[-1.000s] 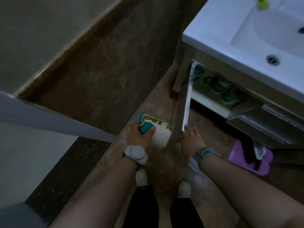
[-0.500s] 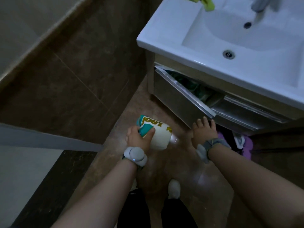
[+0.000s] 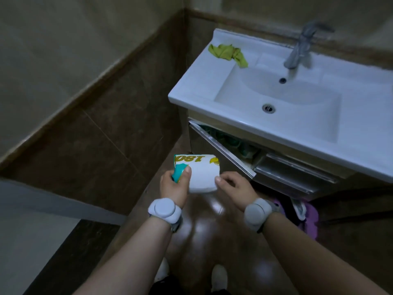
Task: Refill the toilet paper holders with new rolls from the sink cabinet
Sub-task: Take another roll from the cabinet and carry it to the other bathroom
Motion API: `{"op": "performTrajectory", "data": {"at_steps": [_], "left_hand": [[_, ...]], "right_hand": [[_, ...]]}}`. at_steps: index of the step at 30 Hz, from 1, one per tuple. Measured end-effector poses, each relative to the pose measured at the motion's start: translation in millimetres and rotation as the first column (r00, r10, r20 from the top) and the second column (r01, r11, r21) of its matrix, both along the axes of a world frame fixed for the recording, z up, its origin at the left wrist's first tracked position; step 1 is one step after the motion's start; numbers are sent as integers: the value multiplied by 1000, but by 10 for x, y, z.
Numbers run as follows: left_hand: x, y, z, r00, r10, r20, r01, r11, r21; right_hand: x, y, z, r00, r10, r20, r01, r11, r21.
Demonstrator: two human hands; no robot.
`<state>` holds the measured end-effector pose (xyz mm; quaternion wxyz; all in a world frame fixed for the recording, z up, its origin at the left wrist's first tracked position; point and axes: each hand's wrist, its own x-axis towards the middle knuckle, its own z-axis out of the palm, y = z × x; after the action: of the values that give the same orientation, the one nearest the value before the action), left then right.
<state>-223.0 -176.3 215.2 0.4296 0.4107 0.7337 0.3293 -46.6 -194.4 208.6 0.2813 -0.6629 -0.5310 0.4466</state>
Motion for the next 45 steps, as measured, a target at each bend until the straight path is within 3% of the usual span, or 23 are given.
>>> {"op": "performTrajectory", "data": {"at_steps": [6, 11, 15, 18, 20, 24, 28, 31, 40, 43, 45], "left_hand": [[-61, -262, 397, 978, 48, 202, -63, 996, 66], [-365, -542, 622, 835, 125, 536, -190, 979, 68], [-745, -732, 720, 766, 208, 608, -303, 951, 56], [-1182, -880, 760, 677, 296, 674, -426, 904, 30], [-1432, -975, 794, 659, 305, 688, -446, 895, 30], [-1880, -1194, 845, 654, 297, 696, -463, 884, 57], [-2633, -1499, 935, 654, 292, 698, -491, 866, 97], [-3205, -1740, 975, 694, 335, 637, -526, 840, 131], [-4817, -2389, 966, 623, 533, 573, -715, 685, 140], [-5187, -2502, 902, 598, 566, 568, -751, 644, 148], [-5394, -2527, 843, 569, 588, 575, -773, 621, 129]], "right_hand": [[-77, 42, 493, 982, 37, -186, -26, 998, 60], [-315, -25, 768, 965, 223, -134, -202, 967, 158], [-739, -165, 967, 929, 362, -80, -329, 903, 276], [-1087, -221, 1100, 920, 366, -142, -288, 875, 388], [-1291, -213, 1162, 928, 350, -125, -286, 888, 360], [-1800, -231, 1286, 889, 457, -18, -443, 871, 211], [-2596, -386, 1426, 832, 503, 236, -549, 809, 209], [-3246, -553, 1435, 802, 521, 293, -588, 775, 232], [-4938, -992, 1351, 809, 567, 154, -570, 697, 435], [-5282, -1080, 1314, 712, 702, 16, -642, 642, 418], [-5508, -1084, 1281, 633, 773, 40, -715, 565, 411]]}}
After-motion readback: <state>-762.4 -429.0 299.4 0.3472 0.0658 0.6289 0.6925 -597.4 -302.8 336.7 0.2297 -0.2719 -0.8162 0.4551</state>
